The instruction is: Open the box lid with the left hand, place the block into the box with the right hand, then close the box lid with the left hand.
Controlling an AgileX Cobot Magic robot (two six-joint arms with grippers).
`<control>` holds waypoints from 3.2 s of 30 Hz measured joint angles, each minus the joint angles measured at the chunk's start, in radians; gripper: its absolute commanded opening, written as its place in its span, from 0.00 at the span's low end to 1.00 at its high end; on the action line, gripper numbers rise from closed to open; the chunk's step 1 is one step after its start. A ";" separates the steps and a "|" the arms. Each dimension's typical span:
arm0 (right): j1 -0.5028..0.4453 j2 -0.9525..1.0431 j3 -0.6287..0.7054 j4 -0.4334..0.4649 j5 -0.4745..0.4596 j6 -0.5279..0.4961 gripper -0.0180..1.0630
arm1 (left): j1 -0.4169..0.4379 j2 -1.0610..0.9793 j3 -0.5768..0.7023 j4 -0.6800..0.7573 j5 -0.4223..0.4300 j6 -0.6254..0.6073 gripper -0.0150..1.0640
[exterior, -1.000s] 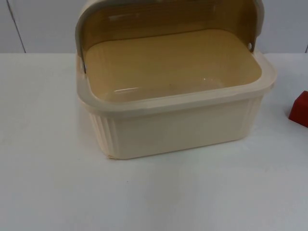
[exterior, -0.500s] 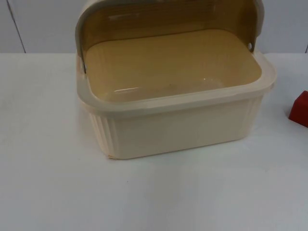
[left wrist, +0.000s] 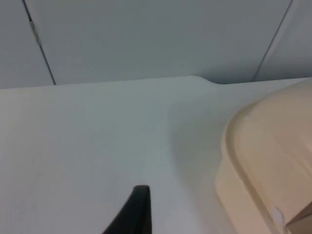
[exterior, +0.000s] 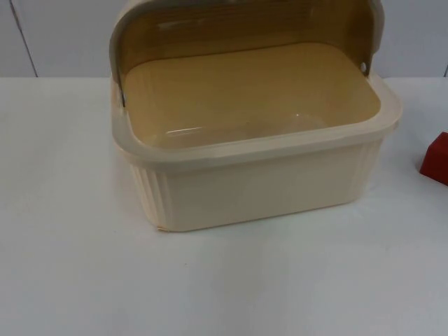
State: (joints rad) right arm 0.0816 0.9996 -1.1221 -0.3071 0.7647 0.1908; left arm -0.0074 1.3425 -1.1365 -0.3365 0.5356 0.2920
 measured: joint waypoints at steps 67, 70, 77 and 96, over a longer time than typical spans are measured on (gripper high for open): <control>0.005 1.083 -0.077 0.053 -0.549 0.299 0.96 | 0.000 -0.005 0.000 0.014 0.000 0.014 0.99; 0.013 1.085 -0.079 0.051 -0.533 0.299 0.85 | 0.000 -0.005 0.000 0.018 0.000 0.014 0.99; 0.019 1.089 -0.079 0.051 -0.523 0.310 0.28 | 0.000 -0.005 0.000 0.026 -0.002 0.014 0.99; 0.022 0.960 -0.079 0.023 -0.468 0.312 0.01 | 0.000 -0.005 0.000 0.052 -0.002 0.014 0.99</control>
State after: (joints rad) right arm 0.1032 1.9598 -1.2014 -0.2844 0.2966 0.5030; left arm -0.0074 1.3380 -1.1365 -0.2847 0.5331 0.3055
